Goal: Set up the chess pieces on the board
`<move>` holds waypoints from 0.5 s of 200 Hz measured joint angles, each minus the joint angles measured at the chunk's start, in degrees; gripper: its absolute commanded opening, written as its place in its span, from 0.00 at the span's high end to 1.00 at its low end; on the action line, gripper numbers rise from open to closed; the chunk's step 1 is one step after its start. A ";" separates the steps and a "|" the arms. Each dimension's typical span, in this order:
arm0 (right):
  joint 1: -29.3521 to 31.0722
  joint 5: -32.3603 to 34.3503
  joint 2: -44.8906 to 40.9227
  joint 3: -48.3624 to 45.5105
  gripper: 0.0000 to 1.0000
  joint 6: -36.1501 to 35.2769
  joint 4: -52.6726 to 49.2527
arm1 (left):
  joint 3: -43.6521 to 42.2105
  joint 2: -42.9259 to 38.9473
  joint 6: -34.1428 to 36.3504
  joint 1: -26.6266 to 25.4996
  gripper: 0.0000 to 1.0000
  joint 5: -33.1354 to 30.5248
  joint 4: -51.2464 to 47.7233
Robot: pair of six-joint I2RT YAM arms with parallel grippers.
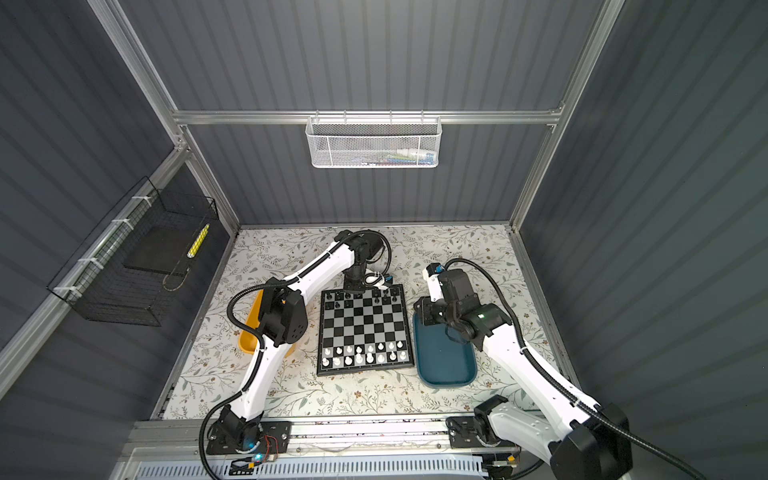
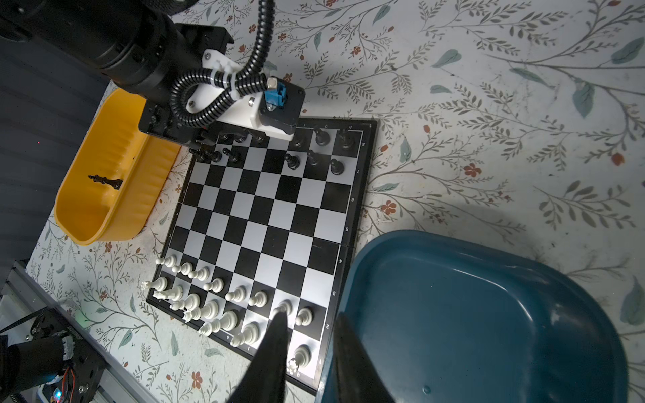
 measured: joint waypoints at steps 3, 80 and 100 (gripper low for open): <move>0.00 0.00 0.00 0.00 0.73 0.00 0.00 | 0.00 0.00 0.00 0.00 0.83 0.00 0.00; 0.00 0.00 0.15 0.00 0.73 0.04 0.02 | 0.00 0.00 0.15 0.00 0.81 -0.31 -0.02; 0.00 0.00 0.15 0.00 0.73 0.04 0.02 | 0.00 0.00 0.20 0.00 0.80 -0.50 -0.02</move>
